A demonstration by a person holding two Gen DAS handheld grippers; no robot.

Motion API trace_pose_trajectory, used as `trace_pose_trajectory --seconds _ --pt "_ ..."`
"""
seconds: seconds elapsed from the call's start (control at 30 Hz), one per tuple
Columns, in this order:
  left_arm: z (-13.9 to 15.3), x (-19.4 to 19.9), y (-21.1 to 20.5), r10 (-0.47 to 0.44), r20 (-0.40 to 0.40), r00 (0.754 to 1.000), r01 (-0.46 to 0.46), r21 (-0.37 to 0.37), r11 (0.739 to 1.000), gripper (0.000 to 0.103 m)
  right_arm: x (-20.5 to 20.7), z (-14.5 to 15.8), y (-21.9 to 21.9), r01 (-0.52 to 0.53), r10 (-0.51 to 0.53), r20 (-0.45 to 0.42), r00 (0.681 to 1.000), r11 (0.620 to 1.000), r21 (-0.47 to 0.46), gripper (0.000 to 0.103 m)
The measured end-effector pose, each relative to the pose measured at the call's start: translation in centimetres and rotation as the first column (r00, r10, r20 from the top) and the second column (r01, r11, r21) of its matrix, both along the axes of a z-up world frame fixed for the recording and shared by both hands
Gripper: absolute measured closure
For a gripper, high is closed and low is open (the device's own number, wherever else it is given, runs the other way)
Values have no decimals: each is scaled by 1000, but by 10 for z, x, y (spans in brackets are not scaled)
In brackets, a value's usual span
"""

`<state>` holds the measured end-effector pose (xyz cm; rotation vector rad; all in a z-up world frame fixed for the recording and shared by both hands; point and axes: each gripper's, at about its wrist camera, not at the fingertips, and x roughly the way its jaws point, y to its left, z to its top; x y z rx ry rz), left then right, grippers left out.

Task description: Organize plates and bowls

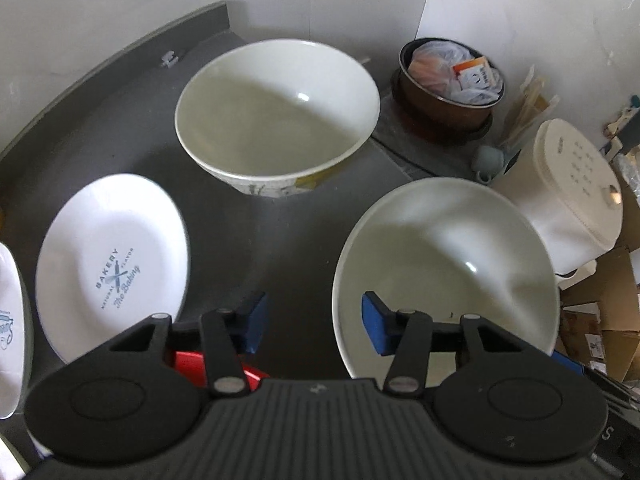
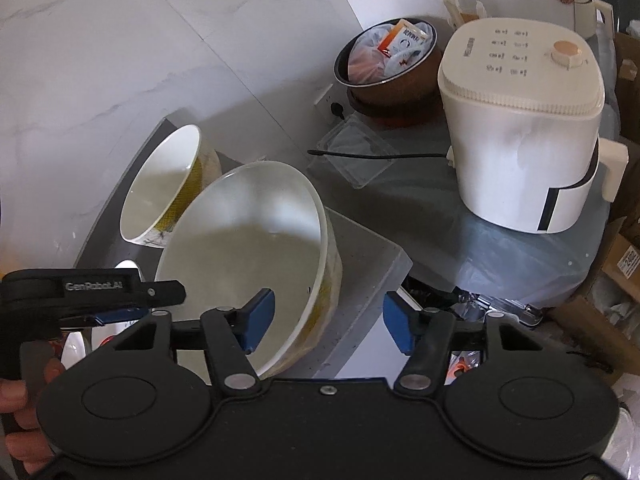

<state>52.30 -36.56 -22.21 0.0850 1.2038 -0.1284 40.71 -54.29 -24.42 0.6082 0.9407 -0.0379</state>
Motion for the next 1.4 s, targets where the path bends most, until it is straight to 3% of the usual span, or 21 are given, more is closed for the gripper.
trace_pose_trajectory --seconds 0.07,0.13,0.3,0.4,0.57,0.9,1.4 --pt "-6 1 -3 -3 -13 1000 3 7 1000 60 3 -4 0 1 -1 -12 1000 1000 13 58" --pt "-11 1 -3 7 -17 1000 -7 -1 1000 77 5 -7 -1 10 -9 -17 1000 1000 21 60" --pt "-20 3 -5 26 -36 999 -27 -24 999 82 9 -12 -1 -4 4 0 1000 999 49 72" --pt "-21 4 -9 37 -55 998 -39 -40 998 92 11 -11 3 -13 13 6 1000 999 35 79" --pt "-17 2 -7 46 -63 997 -50 -64 997 93 8 -7 3 16 -17 22 1000 999 34 79" --pt "20 -9 5 36 1 999 -36 -90 995 93 -2 22 10 38 -41 85 996 999 33 79" --pt "69 -32 58 59 51 997 -52 -137 989 93 -17 70 54 4 -3 165 986 1000 -5 79"
